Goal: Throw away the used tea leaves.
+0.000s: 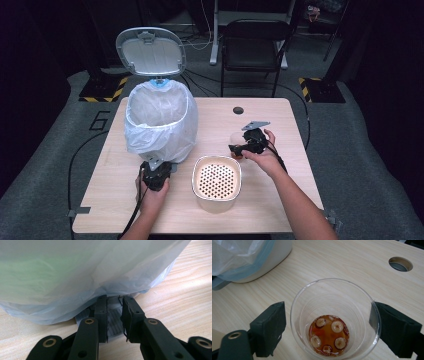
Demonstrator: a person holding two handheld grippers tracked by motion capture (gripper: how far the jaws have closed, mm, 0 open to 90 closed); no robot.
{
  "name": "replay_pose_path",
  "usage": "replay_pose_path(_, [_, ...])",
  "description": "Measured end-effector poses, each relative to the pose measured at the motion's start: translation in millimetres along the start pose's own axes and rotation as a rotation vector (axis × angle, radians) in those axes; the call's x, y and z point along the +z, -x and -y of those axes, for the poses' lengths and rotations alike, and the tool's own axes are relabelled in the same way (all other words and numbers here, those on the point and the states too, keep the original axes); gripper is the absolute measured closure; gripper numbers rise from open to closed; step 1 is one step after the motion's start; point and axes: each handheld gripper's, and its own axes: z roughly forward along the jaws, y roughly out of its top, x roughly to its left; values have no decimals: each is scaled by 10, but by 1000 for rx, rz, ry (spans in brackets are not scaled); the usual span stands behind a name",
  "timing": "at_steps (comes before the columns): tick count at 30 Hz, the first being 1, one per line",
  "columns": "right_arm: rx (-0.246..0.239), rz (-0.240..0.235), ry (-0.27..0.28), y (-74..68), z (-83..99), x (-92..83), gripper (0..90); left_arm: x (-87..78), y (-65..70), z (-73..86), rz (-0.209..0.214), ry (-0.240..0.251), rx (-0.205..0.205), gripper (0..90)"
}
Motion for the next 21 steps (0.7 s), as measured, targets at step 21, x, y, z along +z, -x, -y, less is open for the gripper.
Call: replay_pose_path(21, [-7,-7,-34,40,100,133,295,0,3,0,2,0,-4,749])
